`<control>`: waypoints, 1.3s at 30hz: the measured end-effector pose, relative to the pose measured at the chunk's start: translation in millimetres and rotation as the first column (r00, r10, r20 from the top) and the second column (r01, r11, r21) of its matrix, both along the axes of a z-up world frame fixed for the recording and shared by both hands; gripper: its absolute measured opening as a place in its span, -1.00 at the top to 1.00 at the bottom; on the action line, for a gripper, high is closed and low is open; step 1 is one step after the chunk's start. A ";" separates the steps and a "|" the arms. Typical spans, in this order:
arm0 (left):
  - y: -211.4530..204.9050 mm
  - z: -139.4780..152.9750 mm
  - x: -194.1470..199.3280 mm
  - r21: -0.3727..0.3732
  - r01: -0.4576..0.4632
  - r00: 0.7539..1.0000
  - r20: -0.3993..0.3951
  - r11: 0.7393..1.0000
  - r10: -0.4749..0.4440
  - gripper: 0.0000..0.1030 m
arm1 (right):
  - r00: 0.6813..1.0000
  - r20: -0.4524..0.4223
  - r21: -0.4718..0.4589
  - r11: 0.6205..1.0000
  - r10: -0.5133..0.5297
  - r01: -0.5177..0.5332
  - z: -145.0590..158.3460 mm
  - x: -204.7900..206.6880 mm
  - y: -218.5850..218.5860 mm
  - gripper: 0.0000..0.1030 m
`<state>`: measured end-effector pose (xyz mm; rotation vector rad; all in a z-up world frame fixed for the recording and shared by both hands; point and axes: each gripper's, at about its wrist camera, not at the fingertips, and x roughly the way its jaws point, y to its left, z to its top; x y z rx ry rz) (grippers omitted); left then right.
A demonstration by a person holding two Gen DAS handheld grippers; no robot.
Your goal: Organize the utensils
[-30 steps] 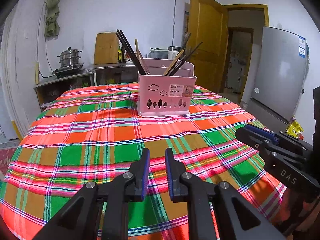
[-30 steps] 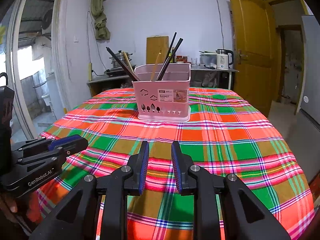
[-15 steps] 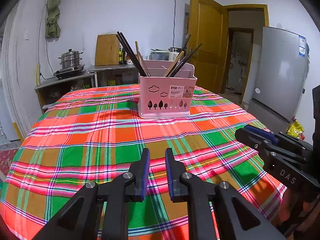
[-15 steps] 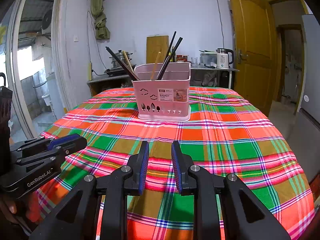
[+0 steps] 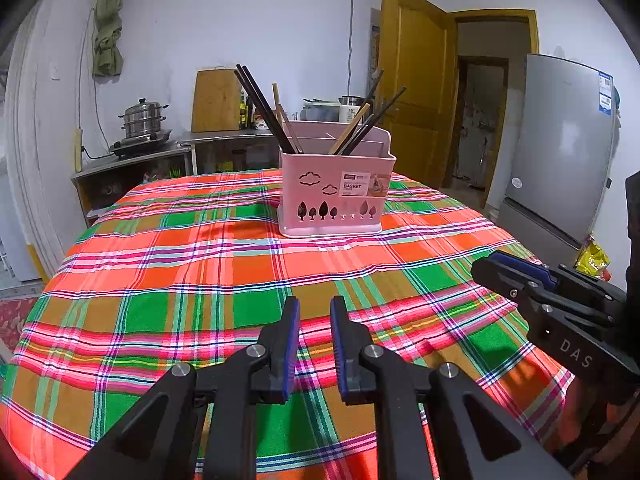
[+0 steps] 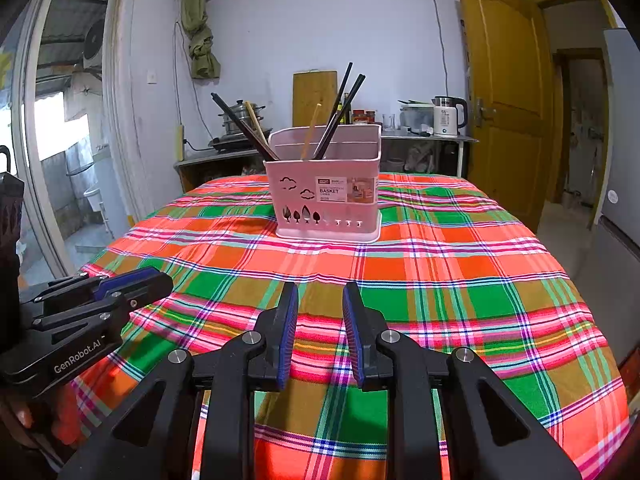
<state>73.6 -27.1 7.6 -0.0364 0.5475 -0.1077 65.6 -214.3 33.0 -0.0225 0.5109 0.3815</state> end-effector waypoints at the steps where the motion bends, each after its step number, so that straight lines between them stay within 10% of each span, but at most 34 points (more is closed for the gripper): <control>1: -0.1 0.4 0.0 0.001 0.000 1.000 0.001 1.000 0.000 0.71 | 1.000 0.000 0.000 1.000 0.000 0.000 0.0 0.1 0.2 0.54; 39: 0.9 0.5 -1.5 -0.013 -0.008 1.000 0.010 1.000 0.008 0.71 | 1.000 -0.005 0.002 1.000 0.001 -0.001 -1.3 1.6 0.6 0.54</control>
